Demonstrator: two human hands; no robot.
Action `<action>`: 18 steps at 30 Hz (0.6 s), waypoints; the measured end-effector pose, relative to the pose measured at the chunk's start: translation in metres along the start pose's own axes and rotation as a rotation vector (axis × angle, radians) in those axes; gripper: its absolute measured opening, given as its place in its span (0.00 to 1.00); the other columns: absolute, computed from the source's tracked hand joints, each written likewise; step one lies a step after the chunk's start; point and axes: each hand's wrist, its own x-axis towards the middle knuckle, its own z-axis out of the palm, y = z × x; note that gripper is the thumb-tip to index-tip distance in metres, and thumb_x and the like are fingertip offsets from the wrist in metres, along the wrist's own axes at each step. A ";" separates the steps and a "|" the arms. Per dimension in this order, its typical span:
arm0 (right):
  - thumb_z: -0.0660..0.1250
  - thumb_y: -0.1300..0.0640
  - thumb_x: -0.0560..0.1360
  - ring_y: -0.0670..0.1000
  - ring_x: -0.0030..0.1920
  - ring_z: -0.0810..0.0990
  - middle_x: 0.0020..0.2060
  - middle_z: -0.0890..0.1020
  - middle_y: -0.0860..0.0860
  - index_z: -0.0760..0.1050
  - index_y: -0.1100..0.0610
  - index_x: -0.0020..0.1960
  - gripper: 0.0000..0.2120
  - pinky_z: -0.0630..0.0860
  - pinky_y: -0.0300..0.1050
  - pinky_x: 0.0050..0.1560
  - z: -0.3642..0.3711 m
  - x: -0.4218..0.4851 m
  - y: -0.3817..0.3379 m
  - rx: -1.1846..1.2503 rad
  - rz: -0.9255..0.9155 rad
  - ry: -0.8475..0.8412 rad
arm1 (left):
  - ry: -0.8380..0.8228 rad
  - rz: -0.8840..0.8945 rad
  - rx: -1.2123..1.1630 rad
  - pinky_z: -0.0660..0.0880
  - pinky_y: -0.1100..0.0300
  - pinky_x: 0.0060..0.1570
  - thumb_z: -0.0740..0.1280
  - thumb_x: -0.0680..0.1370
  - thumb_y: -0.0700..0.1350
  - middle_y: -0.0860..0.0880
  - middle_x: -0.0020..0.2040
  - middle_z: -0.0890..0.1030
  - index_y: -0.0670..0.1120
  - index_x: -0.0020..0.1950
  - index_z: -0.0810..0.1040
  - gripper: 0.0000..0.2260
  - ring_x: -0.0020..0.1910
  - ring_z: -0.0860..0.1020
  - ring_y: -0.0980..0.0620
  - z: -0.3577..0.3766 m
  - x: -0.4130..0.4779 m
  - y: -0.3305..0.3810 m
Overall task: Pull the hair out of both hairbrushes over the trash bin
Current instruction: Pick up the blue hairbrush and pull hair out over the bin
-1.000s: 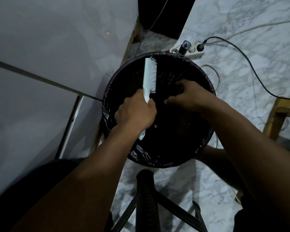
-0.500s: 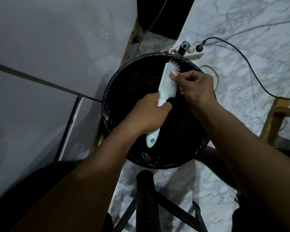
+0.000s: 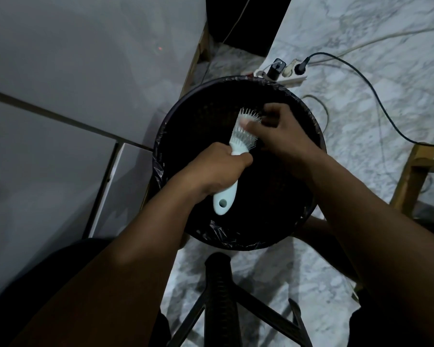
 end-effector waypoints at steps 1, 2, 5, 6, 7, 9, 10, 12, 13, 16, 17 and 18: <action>0.76 0.42 0.69 0.48 0.58 0.79 0.61 0.77 0.50 0.69 0.57 0.70 0.36 0.78 0.46 0.58 0.000 -0.001 0.002 -0.037 -0.020 -0.060 | -0.022 -0.011 0.003 0.72 0.57 0.38 0.67 0.80 0.48 0.49 0.36 0.78 0.43 0.46 0.80 0.09 0.34 0.77 0.51 0.000 -0.001 0.001; 0.78 0.44 0.67 0.47 0.57 0.81 0.61 0.79 0.51 0.72 0.57 0.69 0.36 0.79 0.45 0.57 -0.002 0.001 0.004 -0.044 -0.030 -0.079 | -0.040 -0.022 0.019 0.72 0.57 0.38 0.67 0.79 0.48 0.48 0.36 0.79 0.43 0.47 0.81 0.09 0.34 0.77 0.51 0.000 -0.002 0.001; 0.82 0.52 0.65 0.46 0.41 0.84 0.47 0.86 0.56 0.81 0.62 0.57 0.25 0.80 0.41 0.45 -0.008 0.006 0.011 0.052 -0.058 0.017 | -0.070 -0.024 0.064 0.74 0.57 0.39 0.68 0.78 0.47 0.48 0.36 0.80 0.40 0.50 0.83 0.11 0.34 0.78 0.51 0.000 -0.003 0.000; 0.82 0.52 0.64 0.46 0.38 0.83 0.44 0.86 0.56 0.82 0.63 0.53 0.23 0.81 0.41 0.43 -0.010 0.006 0.013 0.061 -0.069 0.061 | -0.077 -0.022 0.065 0.74 0.57 0.39 0.69 0.78 0.47 0.48 0.36 0.80 0.40 0.50 0.83 0.10 0.34 0.78 0.52 0.000 -0.003 0.001; 0.82 0.51 0.64 0.46 0.36 0.82 0.42 0.86 0.57 0.82 0.63 0.51 0.21 0.81 0.41 0.41 -0.012 0.006 0.014 0.056 -0.078 0.102 | -0.083 -0.020 0.068 0.75 0.58 0.38 0.69 0.78 0.46 0.48 0.36 0.80 0.40 0.50 0.84 0.09 0.34 0.78 0.52 0.000 -0.002 0.001; 0.80 0.50 0.67 0.46 0.33 0.80 0.39 0.86 0.57 0.83 0.62 0.45 0.17 0.79 0.39 0.38 -0.013 0.004 0.017 0.050 -0.085 0.156 | -0.098 -0.019 0.079 0.76 0.59 0.38 0.70 0.78 0.45 0.48 0.37 0.81 0.42 0.49 0.84 0.07 0.34 0.79 0.53 -0.001 -0.003 0.001; 0.78 0.50 0.70 0.46 0.32 0.79 0.37 0.85 0.56 0.82 0.61 0.42 0.15 0.78 0.39 0.36 -0.013 0.003 0.018 0.042 -0.082 0.179 | -0.105 -0.018 0.082 0.76 0.58 0.39 0.70 0.78 0.45 0.48 0.38 0.82 0.43 0.49 0.84 0.07 0.34 0.79 0.53 -0.001 -0.003 0.001; 0.76 0.49 0.72 0.45 0.29 0.77 0.32 0.83 0.52 0.80 0.58 0.37 0.14 0.76 0.40 0.34 -0.010 0.003 0.021 0.009 -0.053 0.250 | -0.108 -0.017 0.090 0.78 0.58 0.40 0.70 0.78 0.45 0.47 0.39 0.83 0.43 0.50 0.84 0.07 0.35 0.81 0.52 -0.002 -0.002 0.000; 0.74 0.49 0.74 0.45 0.28 0.77 0.30 0.81 0.51 0.78 0.58 0.37 0.14 0.76 0.40 0.34 -0.009 0.005 0.022 0.043 -0.011 0.292 | -0.103 -0.018 0.097 0.79 0.57 0.41 0.71 0.78 0.46 0.47 0.40 0.84 0.44 0.50 0.84 0.07 0.35 0.81 0.52 -0.002 -0.002 0.000; 0.63 0.50 0.82 0.50 0.31 0.80 0.34 0.80 0.55 0.75 0.61 0.43 0.16 0.81 0.43 0.33 -0.005 0.011 0.018 0.422 0.236 0.297 | -0.051 -0.016 0.113 0.78 0.57 0.39 0.71 0.78 0.48 0.48 0.40 0.84 0.44 0.50 0.84 0.08 0.35 0.81 0.53 -0.001 0.003 -0.006; 0.61 0.47 0.82 0.52 0.34 0.82 0.37 0.81 0.57 0.74 0.62 0.46 0.17 0.82 0.45 0.35 -0.004 0.011 0.017 0.487 0.309 0.240 | -0.008 -0.008 0.145 0.76 0.59 0.36 0.71 0.78 0.49 0.49 0.39 0.83 0.45 0.50 0.83 0.08 0.34 0.80 0.54 0.000 0.005 -0.010; 0.61 0.44 0.81 0.54 0.37 0.84 0.40 0.82 0.58 0.74 0.62 0.50 0.20 0.83 0.47 0.37 -0.003 0.011 0.018 0.465 0.350 0.164 | 0.045 0.003 0.195 0.74 0.60 0.34 0.70 0.78 0.50 0.50 0.39 0.82 0.46 0.48 0.81 0.07 0.34 0.79 0.55 0.001 0.007 -0.013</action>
